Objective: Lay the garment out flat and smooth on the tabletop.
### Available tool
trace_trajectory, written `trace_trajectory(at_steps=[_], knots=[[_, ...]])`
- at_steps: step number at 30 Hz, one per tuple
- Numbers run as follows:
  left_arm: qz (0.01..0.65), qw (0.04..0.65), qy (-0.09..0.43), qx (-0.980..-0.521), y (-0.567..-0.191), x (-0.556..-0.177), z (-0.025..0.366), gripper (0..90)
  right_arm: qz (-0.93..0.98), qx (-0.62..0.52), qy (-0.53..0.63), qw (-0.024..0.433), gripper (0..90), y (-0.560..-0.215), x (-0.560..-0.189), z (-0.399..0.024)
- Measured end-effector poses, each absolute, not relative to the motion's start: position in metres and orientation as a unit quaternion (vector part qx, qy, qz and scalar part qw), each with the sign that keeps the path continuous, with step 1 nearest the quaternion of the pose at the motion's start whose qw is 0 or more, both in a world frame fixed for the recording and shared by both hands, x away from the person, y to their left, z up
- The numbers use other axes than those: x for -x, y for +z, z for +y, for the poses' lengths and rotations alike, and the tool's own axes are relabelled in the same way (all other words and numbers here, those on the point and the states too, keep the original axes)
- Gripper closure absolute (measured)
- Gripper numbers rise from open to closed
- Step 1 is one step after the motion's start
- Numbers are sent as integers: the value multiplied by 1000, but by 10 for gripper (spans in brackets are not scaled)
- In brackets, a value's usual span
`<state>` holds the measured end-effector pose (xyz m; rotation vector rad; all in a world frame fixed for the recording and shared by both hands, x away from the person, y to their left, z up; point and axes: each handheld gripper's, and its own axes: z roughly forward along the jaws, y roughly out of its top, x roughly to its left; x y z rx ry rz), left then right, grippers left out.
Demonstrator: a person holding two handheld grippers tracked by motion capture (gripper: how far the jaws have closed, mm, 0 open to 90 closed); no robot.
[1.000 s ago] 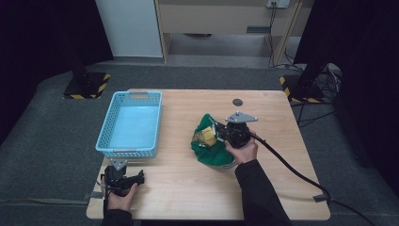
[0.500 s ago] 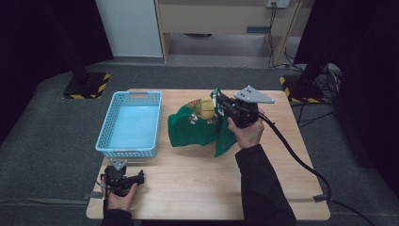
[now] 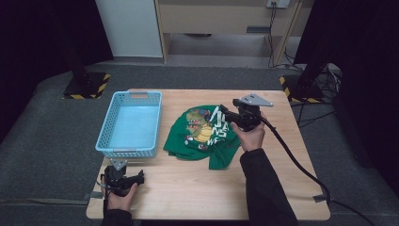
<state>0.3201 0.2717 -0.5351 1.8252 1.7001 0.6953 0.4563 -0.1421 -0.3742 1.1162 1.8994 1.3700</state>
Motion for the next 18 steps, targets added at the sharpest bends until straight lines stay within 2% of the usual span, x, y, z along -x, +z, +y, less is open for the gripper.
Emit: trace_trajectory(at_steps=[5, 12, 18], knots=[[631, 276, 260, -676, -535, -319, 271, 17, 704, -424, 504, 266, 377, -385, -449, -152], [623, 303, 251, -676, -532, -316, 266, 107, 709, -437, 487, 263, 362, -410, -437, -163], [612, 316, 251, -680, -527, -314, 256, 121, 715, -449, 471, 254, 356, -431, -428, -170]])
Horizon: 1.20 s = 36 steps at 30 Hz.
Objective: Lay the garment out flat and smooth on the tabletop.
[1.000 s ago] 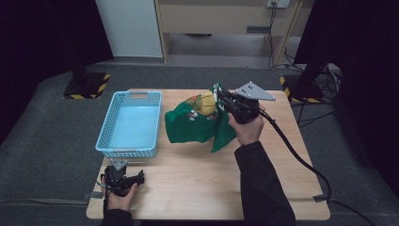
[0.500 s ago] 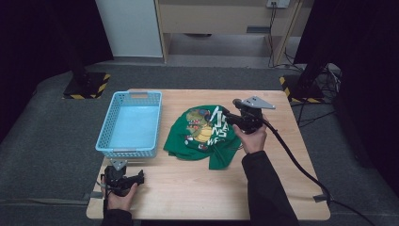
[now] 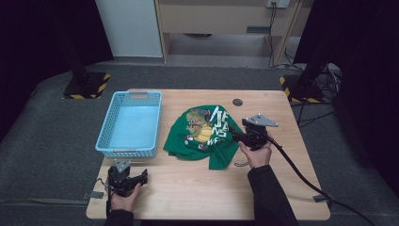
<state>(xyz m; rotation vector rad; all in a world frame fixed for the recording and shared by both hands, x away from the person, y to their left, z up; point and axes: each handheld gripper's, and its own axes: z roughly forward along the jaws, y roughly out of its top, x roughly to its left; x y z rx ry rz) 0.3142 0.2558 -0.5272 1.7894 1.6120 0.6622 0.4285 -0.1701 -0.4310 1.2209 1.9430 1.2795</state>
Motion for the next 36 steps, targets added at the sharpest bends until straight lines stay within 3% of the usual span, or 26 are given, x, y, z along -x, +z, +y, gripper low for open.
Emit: trace_trajectory(at_steps=[7, 36], knots=[[603, 333, 260, -677, -520, -313, 244, 138, 724, -459, 456, 239, 357, -453, -416, -175], [556, 358, 246, -709, -520, -337, 178, 369, 750, -473, 422, 190, 408, -514, -384, -157]])
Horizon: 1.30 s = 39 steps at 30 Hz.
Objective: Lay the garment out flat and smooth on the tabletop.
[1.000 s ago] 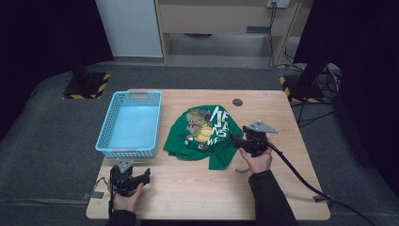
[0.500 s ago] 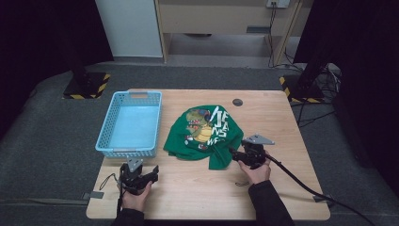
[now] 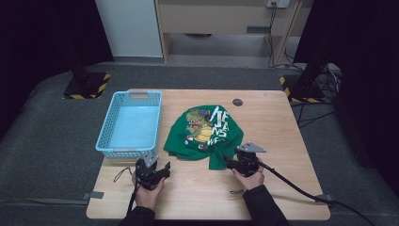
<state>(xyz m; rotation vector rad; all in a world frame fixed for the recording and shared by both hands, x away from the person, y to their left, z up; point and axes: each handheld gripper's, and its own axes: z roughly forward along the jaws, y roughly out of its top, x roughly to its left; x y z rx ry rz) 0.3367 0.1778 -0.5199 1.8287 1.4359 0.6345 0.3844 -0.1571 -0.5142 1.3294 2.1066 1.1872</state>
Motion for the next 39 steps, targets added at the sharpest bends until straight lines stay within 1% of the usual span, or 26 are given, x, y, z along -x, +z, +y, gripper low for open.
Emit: trace_trajectory(at_steps=[8, 20, 25, 27, 33, 39], knots=[[555, 360, 246, -709, -524, -349, 167, 427, 755, -470, 416, 189, 451, -520, -383, -154], [544, 354, 252, -718, -526, -371, 151, 419, 764, -469, 402, 184, 489, -532, -387, -148], [544, 352, 253, -719, -527, -376, 152, 413, 769, -469, 391, 188, 518, -535, -389, -148], [546, 355, 253, -716, -527, -378, 153, 416, 772, -468, 386, 190, 549, -535, -390, -149], [553, 356, 250, -711, -529, -386, 156, 420, 776, -468, 378, 190, 594, -534, -391, -150], [556, 346, 250, -713, -532, -387, 157, 442, 777, -473, 370, 190, 610, -533, -393, -154]])
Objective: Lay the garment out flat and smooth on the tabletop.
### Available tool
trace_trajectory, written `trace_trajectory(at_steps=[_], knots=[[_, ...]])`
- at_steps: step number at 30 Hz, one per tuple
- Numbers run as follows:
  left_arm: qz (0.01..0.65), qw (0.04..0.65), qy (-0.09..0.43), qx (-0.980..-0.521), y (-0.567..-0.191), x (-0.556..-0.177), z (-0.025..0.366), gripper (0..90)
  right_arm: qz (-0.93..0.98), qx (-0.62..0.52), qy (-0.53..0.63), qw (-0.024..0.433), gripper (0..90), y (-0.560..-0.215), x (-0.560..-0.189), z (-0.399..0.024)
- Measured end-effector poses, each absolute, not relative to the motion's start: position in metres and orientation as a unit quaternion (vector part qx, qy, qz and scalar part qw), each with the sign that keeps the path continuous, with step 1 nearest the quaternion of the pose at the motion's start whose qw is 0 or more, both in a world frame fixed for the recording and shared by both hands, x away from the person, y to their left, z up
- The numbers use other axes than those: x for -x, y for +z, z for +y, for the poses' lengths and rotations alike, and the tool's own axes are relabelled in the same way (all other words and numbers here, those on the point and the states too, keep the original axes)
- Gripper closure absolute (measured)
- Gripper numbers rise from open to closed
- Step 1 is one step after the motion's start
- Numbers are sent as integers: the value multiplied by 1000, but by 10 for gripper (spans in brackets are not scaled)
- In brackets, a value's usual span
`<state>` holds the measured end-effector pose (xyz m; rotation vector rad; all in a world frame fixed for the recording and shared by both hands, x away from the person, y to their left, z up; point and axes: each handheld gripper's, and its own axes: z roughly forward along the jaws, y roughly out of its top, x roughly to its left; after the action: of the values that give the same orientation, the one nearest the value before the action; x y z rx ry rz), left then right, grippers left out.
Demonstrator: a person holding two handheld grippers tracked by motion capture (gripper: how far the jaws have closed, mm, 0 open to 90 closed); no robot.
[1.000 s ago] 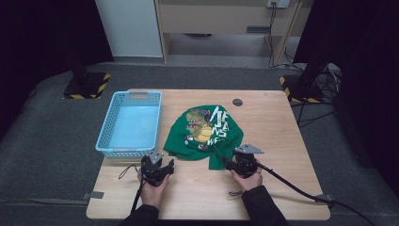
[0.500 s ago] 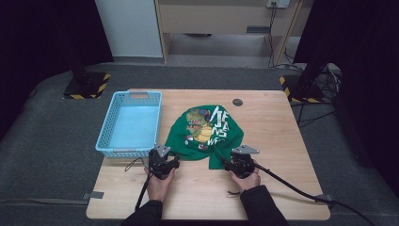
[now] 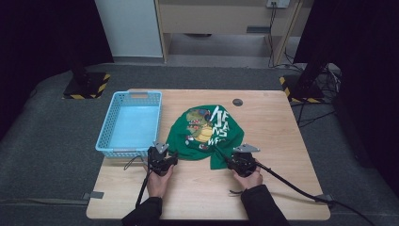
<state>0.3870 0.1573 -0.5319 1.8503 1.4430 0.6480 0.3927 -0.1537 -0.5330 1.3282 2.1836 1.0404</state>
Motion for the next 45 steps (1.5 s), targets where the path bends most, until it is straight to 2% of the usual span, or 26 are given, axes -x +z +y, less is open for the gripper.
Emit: trace_trajectory(at_steps=[5, 10, 14, 18, 20, 25, 30, 39, 45], knots=[[556, 342, 255, -713, -533, -388, 157, 449, 775, -478, 366, 192, 593, -532, -394, -157], [559, 331, 258, -715, -533, -389, 157, 448, 773, -487, 348, 209, 538, -532, -396, -162], [561, 318, 260, -719, -534, -388, 156, 392, 766, -496, 340, 226, 465, -529, -396, -165], [566, 315, 257, -717, -534, -388, 157, 326, 762, -486, 366, 220, 410, -524, -392, -161], [568, 314, 258, -716, -534, -388, 156, 323, 765, -482, 369, 216, 378, -525, -392, -157], [571, 313, 258, -714, -534, -389, 154, 299, 778, -479, 354, 201, 344, -533, -395, -150], [577, 306, 255, -712, -534, -383, 153, 262, 786, -472, 342, 206, 321, -533, -394, -152], [567, 315, 246, -720, -534, -370, 162, 211, 792, -464, 339, 206, 293, -532, -386, -174], [558, 357, 239, -710, -532, -370, 160, 261, 800, -453, 332, 211, 275, -531, -381, -188]])
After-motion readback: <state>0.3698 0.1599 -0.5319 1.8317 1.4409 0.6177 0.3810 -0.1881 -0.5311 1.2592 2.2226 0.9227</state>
